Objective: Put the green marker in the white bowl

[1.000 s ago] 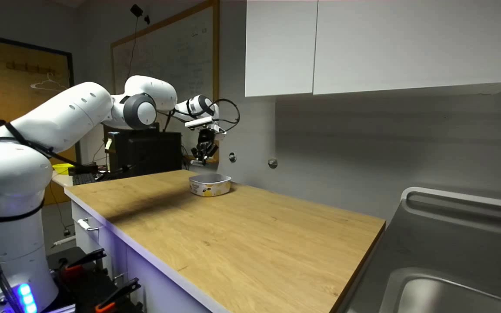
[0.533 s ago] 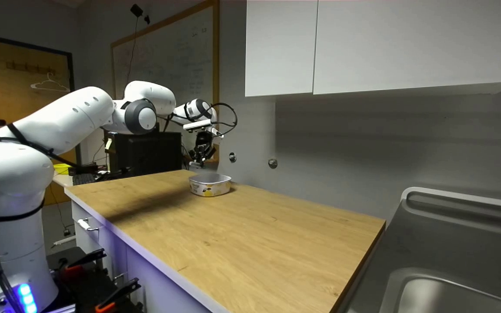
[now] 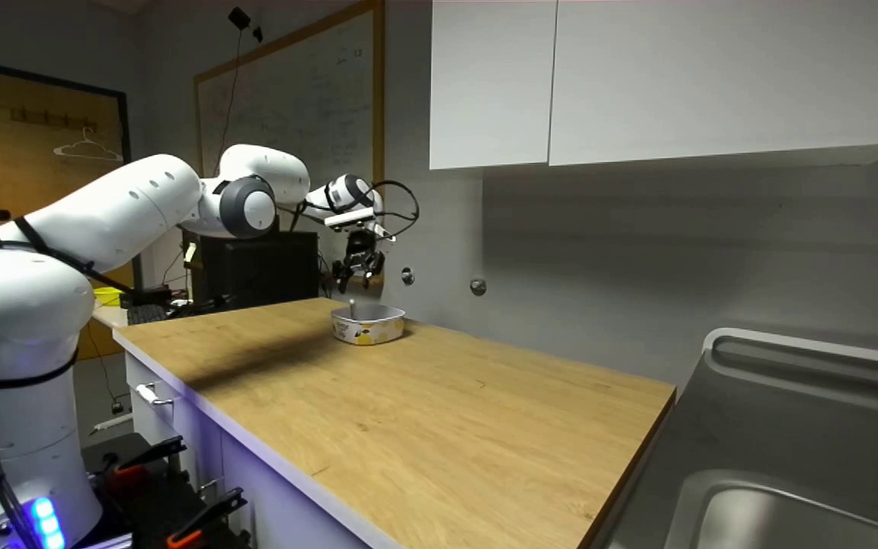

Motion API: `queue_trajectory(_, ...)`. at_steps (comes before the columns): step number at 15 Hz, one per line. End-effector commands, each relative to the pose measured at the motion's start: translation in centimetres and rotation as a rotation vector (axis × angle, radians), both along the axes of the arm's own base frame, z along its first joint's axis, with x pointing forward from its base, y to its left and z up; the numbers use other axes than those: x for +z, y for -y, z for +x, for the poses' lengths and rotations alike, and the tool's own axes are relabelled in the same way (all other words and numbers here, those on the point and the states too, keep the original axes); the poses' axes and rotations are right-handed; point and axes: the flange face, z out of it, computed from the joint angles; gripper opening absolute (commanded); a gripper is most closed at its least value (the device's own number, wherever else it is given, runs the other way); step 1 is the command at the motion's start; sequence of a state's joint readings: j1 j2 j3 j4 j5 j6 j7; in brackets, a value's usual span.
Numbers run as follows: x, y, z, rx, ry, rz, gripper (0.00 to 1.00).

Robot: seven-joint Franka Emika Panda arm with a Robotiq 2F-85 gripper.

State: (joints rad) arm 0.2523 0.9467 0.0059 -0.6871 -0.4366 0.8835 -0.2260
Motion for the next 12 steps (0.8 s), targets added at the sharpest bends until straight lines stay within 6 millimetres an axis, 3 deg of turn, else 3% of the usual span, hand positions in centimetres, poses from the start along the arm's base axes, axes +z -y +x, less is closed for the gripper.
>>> queue_trajectory(1,0.4,0.9,0.2,0.001,-0.011,-0.014,0.95)
queue_trajectory(2,0.5,1.1,0.3,-0.001,-0.011,-0.017,1.0)
queue_trajectory(7,2.5,2.0,0.2,-0.015,0.017,-0.018,1.0)
queue_trajectory(12,8.3,4.7,-0.1,-0.058,0.117,0.043,1.0)
